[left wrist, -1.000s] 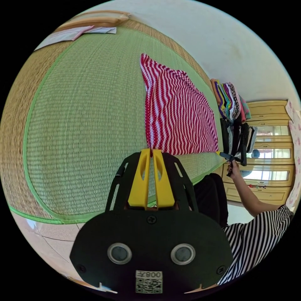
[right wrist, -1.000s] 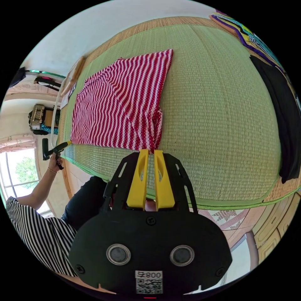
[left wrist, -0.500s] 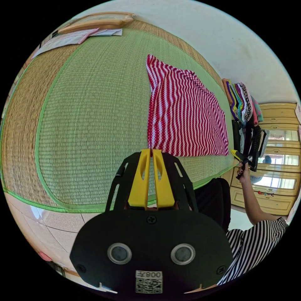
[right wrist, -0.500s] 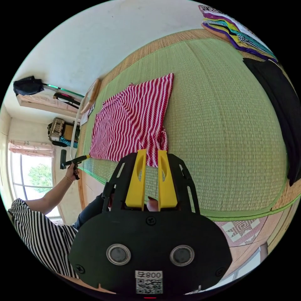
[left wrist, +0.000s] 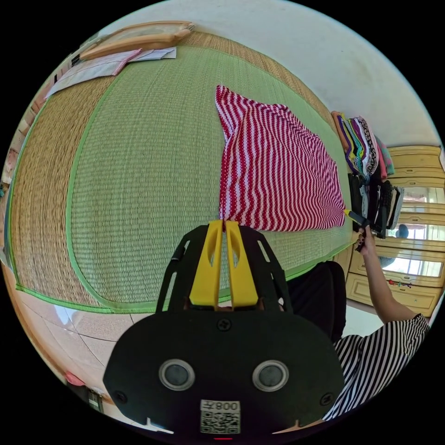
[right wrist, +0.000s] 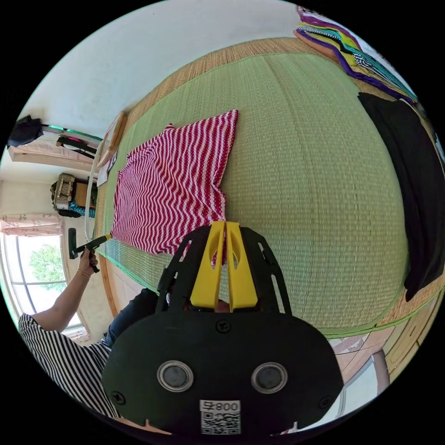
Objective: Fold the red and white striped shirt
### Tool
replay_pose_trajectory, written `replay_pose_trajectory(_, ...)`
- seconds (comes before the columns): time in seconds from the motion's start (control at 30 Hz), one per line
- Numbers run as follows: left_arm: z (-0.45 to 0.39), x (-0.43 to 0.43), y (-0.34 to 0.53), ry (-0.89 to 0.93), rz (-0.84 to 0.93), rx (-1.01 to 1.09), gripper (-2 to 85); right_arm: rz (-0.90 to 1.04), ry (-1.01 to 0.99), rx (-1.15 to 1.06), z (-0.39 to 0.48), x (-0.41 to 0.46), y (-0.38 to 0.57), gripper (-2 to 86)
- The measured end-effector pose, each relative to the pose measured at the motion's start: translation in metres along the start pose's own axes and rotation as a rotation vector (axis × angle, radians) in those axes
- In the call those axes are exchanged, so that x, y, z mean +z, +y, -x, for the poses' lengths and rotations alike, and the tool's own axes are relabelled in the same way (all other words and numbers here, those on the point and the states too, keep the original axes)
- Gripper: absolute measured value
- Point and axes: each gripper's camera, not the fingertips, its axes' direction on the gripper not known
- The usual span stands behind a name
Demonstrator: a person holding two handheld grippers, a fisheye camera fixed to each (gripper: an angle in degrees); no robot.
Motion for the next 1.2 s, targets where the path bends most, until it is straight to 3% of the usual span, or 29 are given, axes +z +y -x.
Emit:
replay_pose_trajectory(0.53,-0.006,0.000,0.022,0.090,-0.072,-0.016,1.8,-0.014,-0.167,0.005,-0.008,-0.007,0.051,7.2)
replay_pose_trajectory(0.87,0.004,0.004,0.028,0.053,-0.025,-0.042,1.1,0.121,-0.051,-0.042,0.000,0.020,0.066,1.1)
replay_pose_trajectory(1.2,0.008,-0.031,0.031,0.075,-0.211,-0.088,1.7,-0.061,-0.090,-0.035,0.008,-0.021,0.019,2.0)
